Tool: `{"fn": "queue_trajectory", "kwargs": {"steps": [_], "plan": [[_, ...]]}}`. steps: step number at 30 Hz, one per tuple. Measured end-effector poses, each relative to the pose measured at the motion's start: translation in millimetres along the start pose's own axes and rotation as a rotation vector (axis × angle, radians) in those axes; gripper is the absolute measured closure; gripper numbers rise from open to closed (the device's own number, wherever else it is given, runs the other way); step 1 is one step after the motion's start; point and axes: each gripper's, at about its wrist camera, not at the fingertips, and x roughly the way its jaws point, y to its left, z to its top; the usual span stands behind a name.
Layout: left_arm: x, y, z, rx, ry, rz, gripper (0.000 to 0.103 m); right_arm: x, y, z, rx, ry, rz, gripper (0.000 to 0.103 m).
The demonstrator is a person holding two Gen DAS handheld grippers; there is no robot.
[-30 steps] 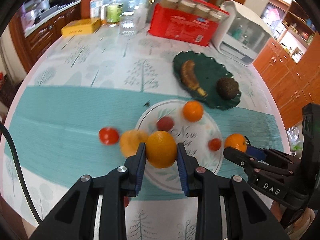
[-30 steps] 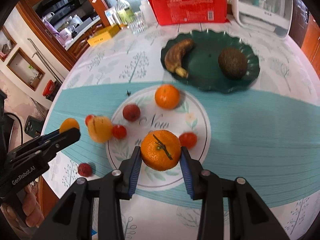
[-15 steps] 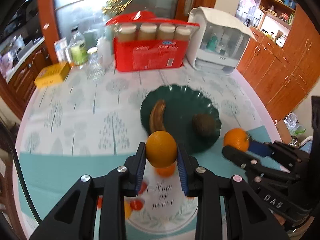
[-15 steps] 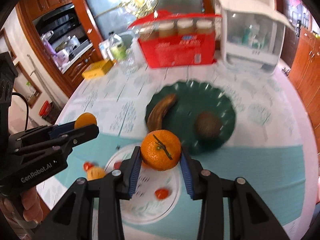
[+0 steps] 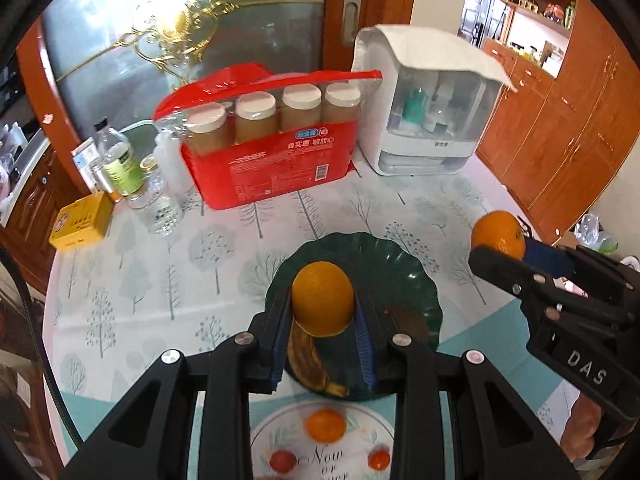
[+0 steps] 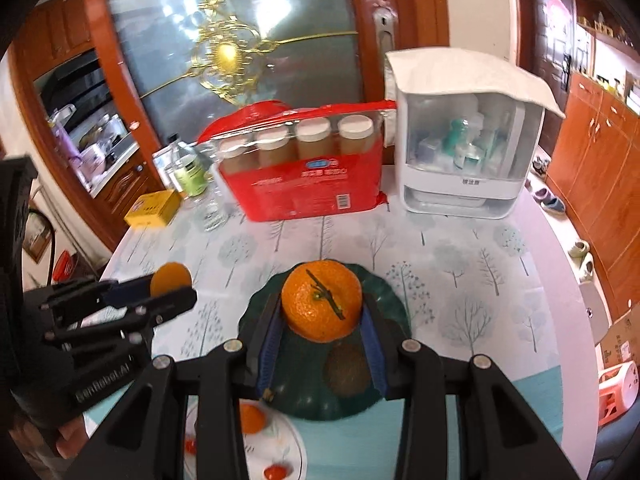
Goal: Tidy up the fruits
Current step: 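Carry both oranges onto the green plate and open both tools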
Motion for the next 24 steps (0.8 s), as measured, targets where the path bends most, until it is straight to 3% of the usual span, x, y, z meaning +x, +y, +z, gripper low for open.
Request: {"fn": "queue_trajectory", "kwargs": {"steps": [6, 16, 24], "plan": [[63.1, -2.8, 9.8, -0.023, 0.086, -0.027, 0.075, 57.0, -23.5, 7.7, 0.061, 0.084, -0.018, 0.065], [156.7, -3.4, 2.8, -0.043, 0.221, -0.064, 0.075, 143.6, -44.7, -22.4, 0.098, 0.254, -0.067, 0.064], [202.9, -4.3, -7.2, -0.052, 0.285, -0.075, 0.075, 178.1, -53.3, -42.2, 0.102, 0.336, -0.083, 0.064]]}}
